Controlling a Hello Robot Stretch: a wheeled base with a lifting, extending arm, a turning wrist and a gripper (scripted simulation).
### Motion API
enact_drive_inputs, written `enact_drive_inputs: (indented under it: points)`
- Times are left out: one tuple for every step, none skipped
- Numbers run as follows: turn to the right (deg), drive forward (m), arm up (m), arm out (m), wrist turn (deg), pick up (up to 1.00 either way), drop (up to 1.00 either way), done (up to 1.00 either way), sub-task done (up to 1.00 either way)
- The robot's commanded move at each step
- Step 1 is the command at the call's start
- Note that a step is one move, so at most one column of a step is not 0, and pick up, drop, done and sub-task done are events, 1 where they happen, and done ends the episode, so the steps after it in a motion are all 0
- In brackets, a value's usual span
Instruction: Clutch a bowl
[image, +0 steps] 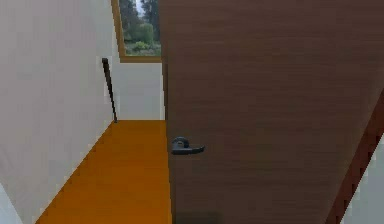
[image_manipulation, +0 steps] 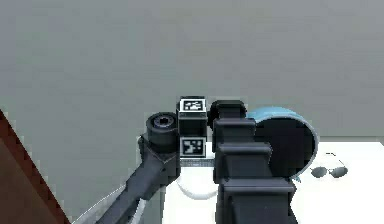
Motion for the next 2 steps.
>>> enact_drive_inputs:
  points:
    - [0.0, 0.0, 0.0, 0.0, 45.0, 0.0, 0.0, 0.0, 0.0]
    - [0.0, 0.0, 0.0, 0.0, 45.0, 0.0, 0.0, 0.0, 0.0]
